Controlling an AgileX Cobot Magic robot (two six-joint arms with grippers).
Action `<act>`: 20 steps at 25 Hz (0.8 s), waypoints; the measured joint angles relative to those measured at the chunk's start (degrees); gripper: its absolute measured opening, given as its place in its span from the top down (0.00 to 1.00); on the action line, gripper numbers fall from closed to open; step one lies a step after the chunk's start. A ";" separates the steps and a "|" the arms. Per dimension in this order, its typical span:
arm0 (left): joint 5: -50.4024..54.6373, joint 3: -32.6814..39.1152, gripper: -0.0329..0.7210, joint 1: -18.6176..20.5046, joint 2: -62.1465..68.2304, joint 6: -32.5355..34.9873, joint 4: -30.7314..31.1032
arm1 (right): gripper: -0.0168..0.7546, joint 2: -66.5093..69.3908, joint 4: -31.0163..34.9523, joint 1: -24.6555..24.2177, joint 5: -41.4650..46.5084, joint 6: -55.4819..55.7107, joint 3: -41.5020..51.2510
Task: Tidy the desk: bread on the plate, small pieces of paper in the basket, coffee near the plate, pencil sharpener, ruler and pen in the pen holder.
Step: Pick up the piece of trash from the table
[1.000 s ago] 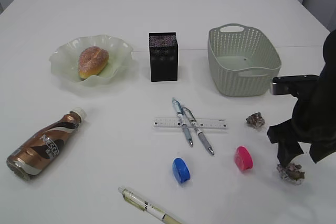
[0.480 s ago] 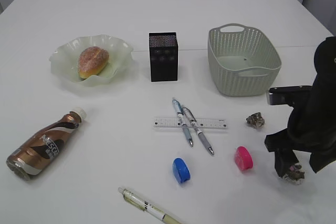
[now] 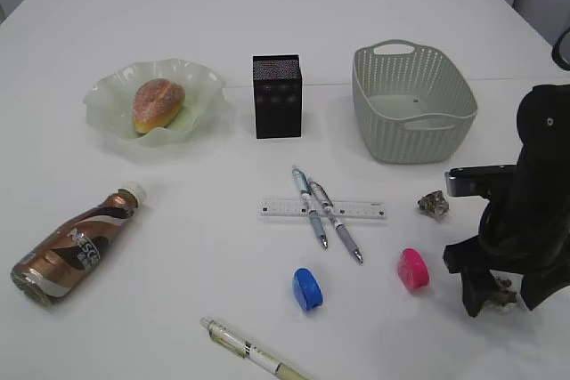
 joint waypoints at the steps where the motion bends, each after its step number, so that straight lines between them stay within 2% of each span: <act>1: 0.00 0.00 0.28 0.00 0.00 0.00 0.00 | 0.22 0.26 0.00 0.00 -0.09 0.00 0.00; 8: 0.00 0.00 0.28 0.00 0.00 0.00 0.00 | 0.26 0.88 0.13 0.00 -1.91 0.00 0.00; 20: 0.00 0.00 0.28 0.00 0.00 0.00 -0.25 | 0.57 1.40 -0.89 0.00 -3.83 0.00 -0.11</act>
